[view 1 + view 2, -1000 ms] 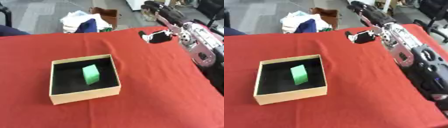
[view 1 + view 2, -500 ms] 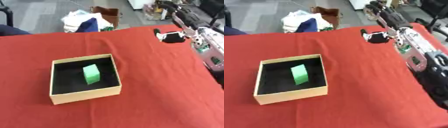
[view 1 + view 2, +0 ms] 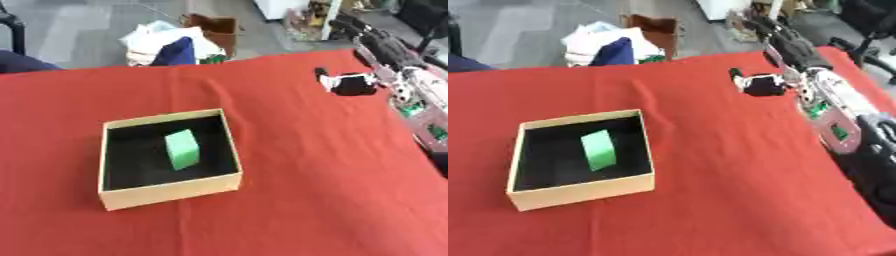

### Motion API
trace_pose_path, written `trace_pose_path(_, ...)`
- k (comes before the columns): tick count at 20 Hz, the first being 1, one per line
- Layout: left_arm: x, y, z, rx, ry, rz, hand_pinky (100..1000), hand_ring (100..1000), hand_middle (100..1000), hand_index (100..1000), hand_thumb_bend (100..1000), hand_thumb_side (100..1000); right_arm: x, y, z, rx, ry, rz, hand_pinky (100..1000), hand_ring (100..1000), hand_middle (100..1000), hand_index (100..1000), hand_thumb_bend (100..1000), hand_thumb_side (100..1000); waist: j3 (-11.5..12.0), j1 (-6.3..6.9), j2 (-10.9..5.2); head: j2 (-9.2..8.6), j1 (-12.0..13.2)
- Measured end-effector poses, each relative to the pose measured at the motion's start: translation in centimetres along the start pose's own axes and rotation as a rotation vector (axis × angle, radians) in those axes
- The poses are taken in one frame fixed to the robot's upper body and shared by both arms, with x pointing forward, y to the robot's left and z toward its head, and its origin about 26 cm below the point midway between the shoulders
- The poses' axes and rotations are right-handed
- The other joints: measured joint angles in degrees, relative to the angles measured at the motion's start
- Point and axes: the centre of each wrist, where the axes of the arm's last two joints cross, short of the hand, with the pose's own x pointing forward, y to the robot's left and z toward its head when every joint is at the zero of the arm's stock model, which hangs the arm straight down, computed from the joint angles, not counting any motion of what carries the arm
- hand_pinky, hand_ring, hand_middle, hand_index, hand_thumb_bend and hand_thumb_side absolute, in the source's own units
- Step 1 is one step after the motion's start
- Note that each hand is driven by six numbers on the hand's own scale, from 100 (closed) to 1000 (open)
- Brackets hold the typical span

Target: Pick up objects on the table and place them in the box.

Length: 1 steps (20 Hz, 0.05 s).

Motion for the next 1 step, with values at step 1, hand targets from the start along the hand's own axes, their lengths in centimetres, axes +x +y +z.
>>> trace_pose_path(1, 0.0, 0.0, 0.0, 0.0, 0.0, 0.0, 620, 657, 640, 776, 100, 483, -0.01, 0.01, 0.01, 0.0, 0.0, -0.001, 820, 970, 996, 1000, 260, 374, 0.0, 0.02, 0.0, 0.0, 0.0)
